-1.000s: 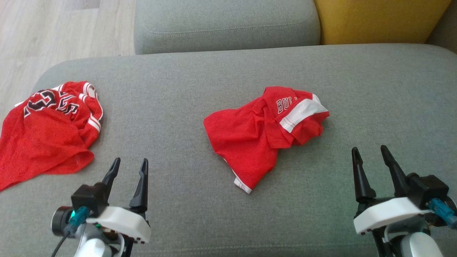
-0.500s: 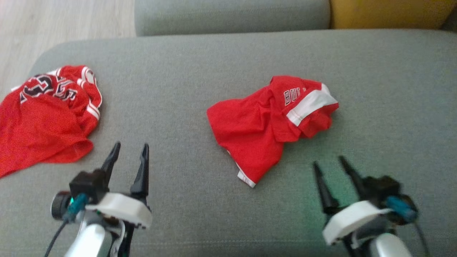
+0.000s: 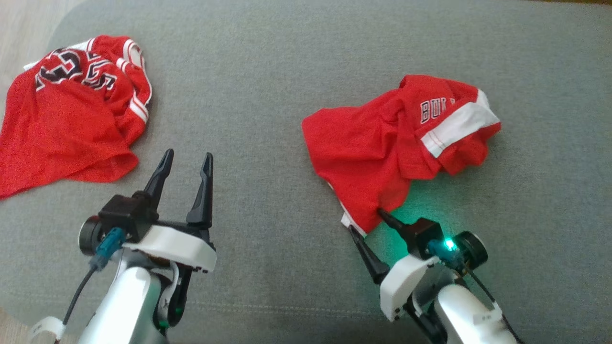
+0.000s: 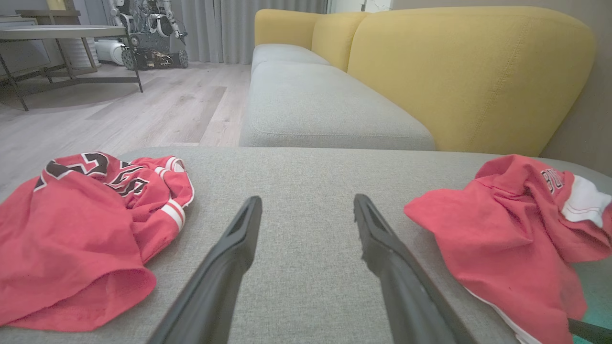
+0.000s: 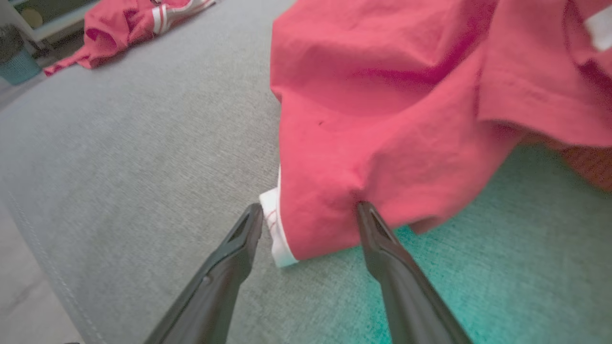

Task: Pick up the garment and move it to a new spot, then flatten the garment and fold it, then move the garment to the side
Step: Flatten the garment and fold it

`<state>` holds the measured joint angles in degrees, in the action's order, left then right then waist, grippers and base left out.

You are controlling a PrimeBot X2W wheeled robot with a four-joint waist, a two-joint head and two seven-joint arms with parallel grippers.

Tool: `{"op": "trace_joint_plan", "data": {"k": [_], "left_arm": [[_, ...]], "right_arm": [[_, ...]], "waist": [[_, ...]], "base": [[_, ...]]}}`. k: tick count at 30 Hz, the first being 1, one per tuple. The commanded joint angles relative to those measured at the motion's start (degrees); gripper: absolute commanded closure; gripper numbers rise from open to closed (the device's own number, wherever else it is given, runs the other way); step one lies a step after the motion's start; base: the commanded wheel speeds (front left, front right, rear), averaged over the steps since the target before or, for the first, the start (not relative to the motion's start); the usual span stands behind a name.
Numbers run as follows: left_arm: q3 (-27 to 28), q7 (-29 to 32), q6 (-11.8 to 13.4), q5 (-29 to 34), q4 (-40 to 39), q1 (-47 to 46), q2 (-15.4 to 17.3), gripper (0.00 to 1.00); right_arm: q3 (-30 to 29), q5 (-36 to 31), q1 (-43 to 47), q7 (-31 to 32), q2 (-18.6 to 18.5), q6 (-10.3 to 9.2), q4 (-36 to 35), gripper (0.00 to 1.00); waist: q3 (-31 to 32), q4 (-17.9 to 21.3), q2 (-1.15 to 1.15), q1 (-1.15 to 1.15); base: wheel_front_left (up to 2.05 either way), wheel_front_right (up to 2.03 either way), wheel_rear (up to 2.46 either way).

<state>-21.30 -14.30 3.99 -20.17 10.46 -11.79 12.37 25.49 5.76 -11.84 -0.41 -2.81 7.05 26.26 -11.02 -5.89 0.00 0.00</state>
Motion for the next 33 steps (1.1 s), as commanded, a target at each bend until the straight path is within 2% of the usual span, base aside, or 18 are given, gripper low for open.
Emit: {"op": "trace_joint_plan", "data": {"k": [1, 4, 5, 6, 9, 13, 18, 25, 29, 33], "left_arm": [[2.70, -0.69, -0.42, 0.93, -1.80, -2.79, 0.50, 0.00], [3.13, -0.69, -0.72, 1.26, -1.75, -2.87, 0.19, 0.00], [3.33, -0.69, -0.88, 1.42, -1.72, -2.88, 0.05, 0.00], [3.54, -0.69, -1.04, 1.58, -1.68, -2.90, -0.09, 0.00], [4.28, -0.69, -1.37, 2.04, -1.61, -2.78, -0.49, 0.00], [5.35, -0.69, -1.60, 2.57, -1.52, -2.42, -1.01, 0.00], [6.56, -0.70, -1.95, 3.20, -1.58, -1.52, -1.31, 0.00], [7.74, -0.70, -2.41, 3.78, -1.50, -0.78, -2.06, 0.00], [8.13, -0.70, -2.77, 4.09, -1.44, -0.55, -2.51, 0.00], [8.63, -0.70, -3.05, 4.37, -1.52, -0.26, -2.72, 0.00]], "right_arm": [[1.34, -0.95, -3.07, -1.09, -0.07, 0.44, 0.81, 0.00], [1.70, -1.36, -4.52, -1.39, -0.07, 0.44, 3.79, 0.00], [1.64, -1.54, -5.14, -1.44, -0.07, 0.44, 5.18, 0.53], [1.75, -1.24, -5.63, -1.76, -0.07, 0.44, 6.17, 1.00], [2.24, -0.04, -6.58, -2.66, -0.07, 0.44, 7.34, 1.00], [3.81, 0.82, -6.80, -3.93, -0.07, 0.44, 3.89, 1.00], [7.24, 0.90, -6.05, -2.01, -0.07, 0.44, -7.79, 1.00], [10.34, 2.00, -6.41, 5.13, -1.28, 0.44, -26.97, 1.00], [11.86, 3.73, -9.08, 7.92, -1.32, 0.44, -34.06, 1.00], [11.81, 5.33, -12.23, 8.80, -1.00, 0.44, -38.21, 1.00]], "waist": [[-0.74, -0.66, 0.00, 0.00], [-1.05, -0.80, 0.00, 0.00], [-1.15, -0.89, 0.00, 0.00], [-1.25, -0.96, 0.00, 0.00], [-1.30, -0.80, 0.00, 0.00], [-0.98, 0.13, 0.00, 0.00], [-0.16, 2.28, 0.00, 0.00], [1.07, 4.46, 0.00, 0.00], [1.43, 4.96, 0.00, 0.00], [1.38, 5.50, 0.00, 0.00]], "base": [[0.00, 0.00, 0.00], [0.00, 0.00, 0.00], [0.00, 0.00, 0.00], [0.00, 0.00, 0.00], [0.00, 0.00, 0.00], [0.00, 0.00, 0.00], [0.00, 0.00, 0.00], [0.00, 0.00, 0.00], [0.00, 0.00, 0.00], [0.00, 0.00, 0.00]]}}
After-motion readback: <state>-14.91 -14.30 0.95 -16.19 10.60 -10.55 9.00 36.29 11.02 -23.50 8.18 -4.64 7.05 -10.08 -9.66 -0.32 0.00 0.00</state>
